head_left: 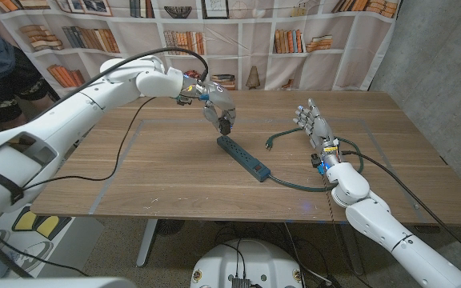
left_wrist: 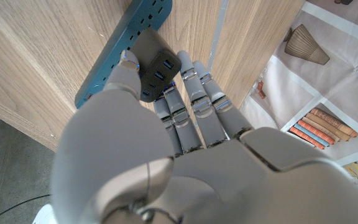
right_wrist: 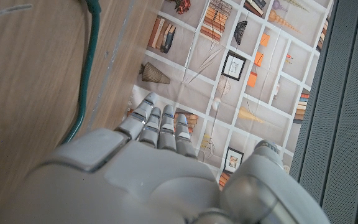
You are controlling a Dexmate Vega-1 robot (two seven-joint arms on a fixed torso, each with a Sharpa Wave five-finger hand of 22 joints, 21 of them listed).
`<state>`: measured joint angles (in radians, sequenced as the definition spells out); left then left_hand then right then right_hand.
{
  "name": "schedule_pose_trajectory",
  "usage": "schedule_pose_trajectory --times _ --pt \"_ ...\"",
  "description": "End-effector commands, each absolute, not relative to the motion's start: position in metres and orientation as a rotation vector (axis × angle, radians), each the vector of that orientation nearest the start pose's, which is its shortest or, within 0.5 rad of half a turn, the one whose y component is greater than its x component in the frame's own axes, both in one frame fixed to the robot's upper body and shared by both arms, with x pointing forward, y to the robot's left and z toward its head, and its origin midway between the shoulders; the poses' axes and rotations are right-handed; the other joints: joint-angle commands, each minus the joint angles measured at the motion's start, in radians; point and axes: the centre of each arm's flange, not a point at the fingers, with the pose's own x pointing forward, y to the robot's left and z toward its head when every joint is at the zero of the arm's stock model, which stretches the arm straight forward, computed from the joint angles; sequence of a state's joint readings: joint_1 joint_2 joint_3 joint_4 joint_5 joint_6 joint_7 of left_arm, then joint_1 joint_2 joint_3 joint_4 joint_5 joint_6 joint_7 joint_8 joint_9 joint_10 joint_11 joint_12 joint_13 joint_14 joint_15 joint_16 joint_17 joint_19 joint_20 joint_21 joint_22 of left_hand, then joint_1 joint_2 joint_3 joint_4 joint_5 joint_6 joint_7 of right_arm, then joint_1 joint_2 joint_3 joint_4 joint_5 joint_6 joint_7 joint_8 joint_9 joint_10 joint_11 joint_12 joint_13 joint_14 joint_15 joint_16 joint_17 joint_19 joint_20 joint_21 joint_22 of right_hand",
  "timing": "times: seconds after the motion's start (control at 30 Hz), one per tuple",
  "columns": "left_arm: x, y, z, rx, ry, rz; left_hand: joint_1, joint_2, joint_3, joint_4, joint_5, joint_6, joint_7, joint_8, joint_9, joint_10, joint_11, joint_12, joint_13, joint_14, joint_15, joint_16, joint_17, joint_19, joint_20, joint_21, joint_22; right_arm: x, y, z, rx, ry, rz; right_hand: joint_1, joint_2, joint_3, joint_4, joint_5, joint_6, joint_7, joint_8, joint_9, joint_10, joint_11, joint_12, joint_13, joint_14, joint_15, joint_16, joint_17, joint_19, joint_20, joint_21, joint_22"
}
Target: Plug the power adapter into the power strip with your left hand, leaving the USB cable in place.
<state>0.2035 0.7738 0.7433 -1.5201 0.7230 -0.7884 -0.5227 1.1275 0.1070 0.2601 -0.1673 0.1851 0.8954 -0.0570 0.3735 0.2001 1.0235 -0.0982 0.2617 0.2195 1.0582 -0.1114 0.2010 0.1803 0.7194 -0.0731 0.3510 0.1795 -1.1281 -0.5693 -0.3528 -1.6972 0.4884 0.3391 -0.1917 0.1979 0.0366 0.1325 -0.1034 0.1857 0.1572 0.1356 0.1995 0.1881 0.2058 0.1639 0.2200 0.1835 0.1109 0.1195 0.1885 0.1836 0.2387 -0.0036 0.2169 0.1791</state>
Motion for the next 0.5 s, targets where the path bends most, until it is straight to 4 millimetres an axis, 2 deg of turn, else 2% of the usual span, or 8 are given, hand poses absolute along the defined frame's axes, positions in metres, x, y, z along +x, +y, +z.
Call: schedule_pose_trajectory --times 0.03,0.5 --pt "0.573 0.153 0.128 2.206 -0.978 -0.633 0.020 0.027 0.115 0.054 0.002 0.103 0.073 0.057 0.042 0.066 -0.053 0.007 0.172 0.077 -0.084 0.000 0.000 0.009 -0.039 -0.003 0.002 0.561 -0.239 -0.060 -0.015 -0.699 0.183 -0.001 0.004 0.000 0.000 0.007 0.008 0.015 0.000 0.002 0.008 -0.002 -0.001 0.004 0.006 0.002 0.000 0.004 0.008 -0.001 -0.006 0.005" --pt "0.586 0.143 0.120 2.199 -0.946 -0.674 0.017 0.026 0.120 0.055 -0.001 0.107 0.074 0.055 0.035 0.069 -0.049 0.002 0.177 0.078 -0.081 -0.003 -0.001 0.003 -0.037 -0.008 0.003 0.564 -0.240 -0.069 0.004 -0.693 0.186 -0.001 0.004 0.000 0.000 0.007 0.008 0.015 -0.001 0.002 0.010 -0.001 -0.001 0.004 0.006 0.001 -0.001 0.004 0.010 -0.001 -0.006 0.005"
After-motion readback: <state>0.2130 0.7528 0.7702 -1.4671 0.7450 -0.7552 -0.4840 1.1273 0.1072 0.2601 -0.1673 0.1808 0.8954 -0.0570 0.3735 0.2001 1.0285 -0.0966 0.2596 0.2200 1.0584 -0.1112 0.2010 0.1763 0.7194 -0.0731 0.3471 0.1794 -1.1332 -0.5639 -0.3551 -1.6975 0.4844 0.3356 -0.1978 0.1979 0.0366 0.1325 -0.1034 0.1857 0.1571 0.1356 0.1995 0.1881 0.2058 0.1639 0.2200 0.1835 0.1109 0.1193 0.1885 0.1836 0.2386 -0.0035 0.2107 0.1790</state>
